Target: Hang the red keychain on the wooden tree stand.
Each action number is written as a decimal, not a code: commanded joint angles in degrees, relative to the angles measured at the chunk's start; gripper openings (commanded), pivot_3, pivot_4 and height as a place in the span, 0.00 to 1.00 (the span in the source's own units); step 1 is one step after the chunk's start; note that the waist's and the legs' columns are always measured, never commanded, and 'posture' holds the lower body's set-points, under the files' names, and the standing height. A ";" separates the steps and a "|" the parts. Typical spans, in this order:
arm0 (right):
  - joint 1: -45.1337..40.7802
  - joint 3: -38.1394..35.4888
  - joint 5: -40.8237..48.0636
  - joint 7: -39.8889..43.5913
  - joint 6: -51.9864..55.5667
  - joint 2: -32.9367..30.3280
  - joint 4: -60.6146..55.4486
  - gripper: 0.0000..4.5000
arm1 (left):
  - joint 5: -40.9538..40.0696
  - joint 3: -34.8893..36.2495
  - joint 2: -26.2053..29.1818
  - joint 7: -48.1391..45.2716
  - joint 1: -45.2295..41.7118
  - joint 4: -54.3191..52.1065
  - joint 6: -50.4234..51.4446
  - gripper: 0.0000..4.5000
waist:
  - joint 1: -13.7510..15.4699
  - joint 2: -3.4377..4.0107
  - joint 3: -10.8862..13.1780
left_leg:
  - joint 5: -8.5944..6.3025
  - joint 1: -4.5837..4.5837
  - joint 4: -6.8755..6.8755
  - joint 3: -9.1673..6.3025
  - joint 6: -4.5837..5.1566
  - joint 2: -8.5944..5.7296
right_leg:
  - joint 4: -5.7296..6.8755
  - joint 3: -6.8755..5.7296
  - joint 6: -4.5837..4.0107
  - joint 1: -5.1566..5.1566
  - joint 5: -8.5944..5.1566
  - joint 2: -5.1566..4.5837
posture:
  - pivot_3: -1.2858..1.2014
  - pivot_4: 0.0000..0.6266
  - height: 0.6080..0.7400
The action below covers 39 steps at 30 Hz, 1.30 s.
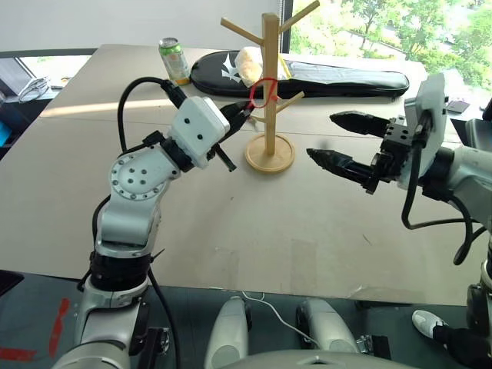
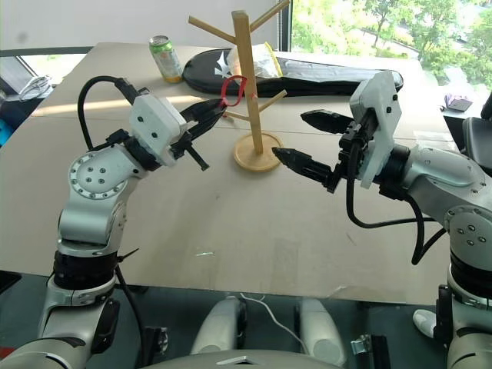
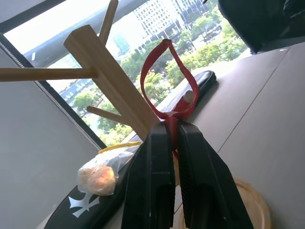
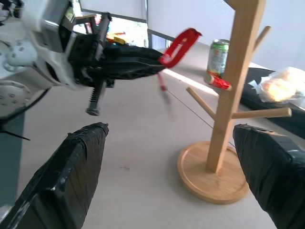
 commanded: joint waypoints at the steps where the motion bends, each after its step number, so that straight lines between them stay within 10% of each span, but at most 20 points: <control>1: -1.88 -1.49 2.94 -2.04 0.65 -1.01 -0.36 1.00 | 1.49 -1.44 -0.60 0.94 -1.92 0.93 -4.01 0.01 | 0.08 0.00 0.00 | 0.00 -0.01 0.00 0.00 0.00 0.00 | 0.00 -0.01 0.00 0.00 0.00 0.00 | 0.52 0.24 1.00; 28: -0.69 -0.84 4.96 -6.15 -0.71 -2.66 -0.90 1.00 | 10.04 -5.77 -0.24 1.30 -7.29 12.53 -9.50 0.01 | -0.02 0.00 0.00 | 0.00 -0.02 -0.01 -0.01 0.00 0.00 | -0.01 -0.01 0.00 0.00 0.00 0.01 | 0.52 0.24 1.00; 34: 0.26 -0.53 3.57 -4.52 -1.44 -3.29 -0.21 1.00 | 4.62 -2.54 0.27 -0.40 -6.44 10.04 -3.38 0.67 | -0.03 0.00 0.00 | 0.00 -0.02 -0.01 -0.01 0.00 0.00 | -0.01 -0.01 0.00 0.00 0.00 0.00 | 0.52 0.24 1.00; 39: 3.73 0.18 -0.61 -0.21 -3.43 -5.22 1.37 1.00 | -5.18 4.26 5.28 -6.17 -3.61 6.63 9.30 0.99 | -0.23 0.00 0.00 | 0.00 -0.01 -0.03 -0.01 0.00 0.01 | -0.01 -0.01 0.00 0.00 -0.01 0.01 | 0.52 0.24 1.00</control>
